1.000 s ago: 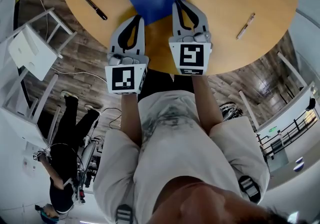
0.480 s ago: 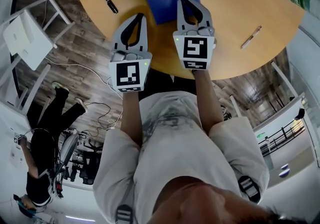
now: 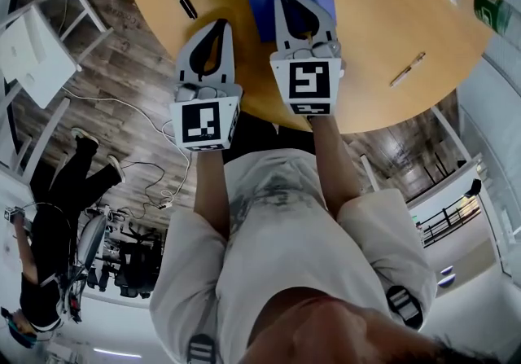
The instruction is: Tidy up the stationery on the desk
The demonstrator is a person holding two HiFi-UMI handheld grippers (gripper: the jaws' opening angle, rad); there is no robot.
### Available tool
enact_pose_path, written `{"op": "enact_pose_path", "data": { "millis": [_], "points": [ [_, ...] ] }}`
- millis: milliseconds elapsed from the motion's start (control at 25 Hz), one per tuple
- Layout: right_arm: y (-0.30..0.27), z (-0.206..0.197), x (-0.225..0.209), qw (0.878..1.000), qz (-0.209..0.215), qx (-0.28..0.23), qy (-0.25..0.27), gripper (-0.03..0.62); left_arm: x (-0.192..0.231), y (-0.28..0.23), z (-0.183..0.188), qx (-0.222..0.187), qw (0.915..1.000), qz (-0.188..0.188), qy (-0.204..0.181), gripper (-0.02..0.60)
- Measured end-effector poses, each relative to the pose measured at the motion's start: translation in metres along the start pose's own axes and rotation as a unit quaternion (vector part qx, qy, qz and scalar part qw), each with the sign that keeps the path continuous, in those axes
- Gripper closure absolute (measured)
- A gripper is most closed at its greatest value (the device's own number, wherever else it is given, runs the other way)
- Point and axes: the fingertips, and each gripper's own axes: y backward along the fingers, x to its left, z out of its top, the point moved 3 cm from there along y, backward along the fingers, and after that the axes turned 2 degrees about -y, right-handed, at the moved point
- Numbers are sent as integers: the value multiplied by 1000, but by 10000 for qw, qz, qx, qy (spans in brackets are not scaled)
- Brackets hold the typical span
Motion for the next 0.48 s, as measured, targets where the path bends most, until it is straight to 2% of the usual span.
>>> {"op": "enact_pose_path", "data": {
  "millis": [480],
  "points": [
    [-27,27,65,9963,711,-90,484,525,36,25,-7,-172,9983,401,387,568]
  ]
}}
